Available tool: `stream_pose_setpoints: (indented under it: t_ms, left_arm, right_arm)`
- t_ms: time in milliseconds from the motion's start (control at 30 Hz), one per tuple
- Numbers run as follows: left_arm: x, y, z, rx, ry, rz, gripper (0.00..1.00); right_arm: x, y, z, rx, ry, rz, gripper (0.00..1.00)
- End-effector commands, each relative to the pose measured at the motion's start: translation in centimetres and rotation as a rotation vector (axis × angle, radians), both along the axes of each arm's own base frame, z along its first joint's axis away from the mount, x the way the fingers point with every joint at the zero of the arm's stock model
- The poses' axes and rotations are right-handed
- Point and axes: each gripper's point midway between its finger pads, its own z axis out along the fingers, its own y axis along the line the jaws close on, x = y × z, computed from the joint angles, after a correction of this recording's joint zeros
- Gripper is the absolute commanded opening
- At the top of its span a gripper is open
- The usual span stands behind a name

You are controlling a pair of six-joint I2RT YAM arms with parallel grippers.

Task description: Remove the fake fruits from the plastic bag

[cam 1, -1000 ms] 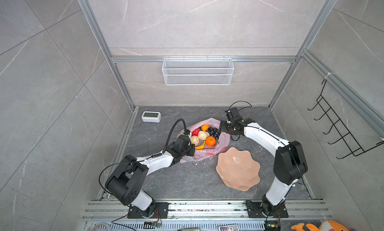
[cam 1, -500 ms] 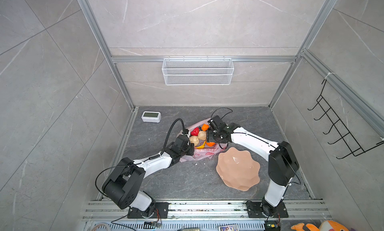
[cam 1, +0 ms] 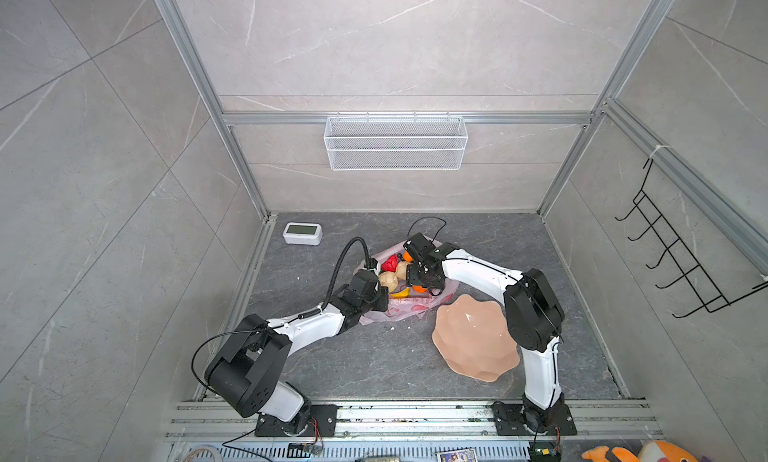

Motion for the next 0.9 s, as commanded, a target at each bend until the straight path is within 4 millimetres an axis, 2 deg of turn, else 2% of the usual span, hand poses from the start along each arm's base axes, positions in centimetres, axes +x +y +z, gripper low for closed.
stream_pose_setpoints:
  t_ms: [0,100,300,533,733,867]
  left_arm:
    - [0.6,-0.8,1.0,-0.040,-0.021,-0.007,0.00]
    - [0.6,-0.9,1.0,-0.041,-0.020,-0.009,0.00]
    - [0.7,-1.0,0.9,-0.041,-0.017,-0.011,0.00]
    - [0.6,-1.0,1.0,-0.041,-0.018,-0.012,0.00]
    - [0.7,-1.0,1.0,-0.040,-0.017,-0.012,0.00]
    - [0.7,-0.9,1.0,-0.039,-0.016,-0.011,0.00]
  right_arm:
    - [0.4,-0.7,-0.5,-0.040,0.014,-0.034,0.75]
    - [0.5,-0.5,-0.8,-0.033,0.018,-0.034,0.72]
    - [0.5,-0.2,-2.0,-0.038,0.046,-0.040,0.76]
    - [0.9,0.1,-3.1,-0.050,0.064,-0.042,0.74]
    - [0.9,0.3,-2.4,-0.036,0.057,-0.038,0.64]
    - [0.8,0.4,-1.1,-0.017,0.040,-0.030,0.63]
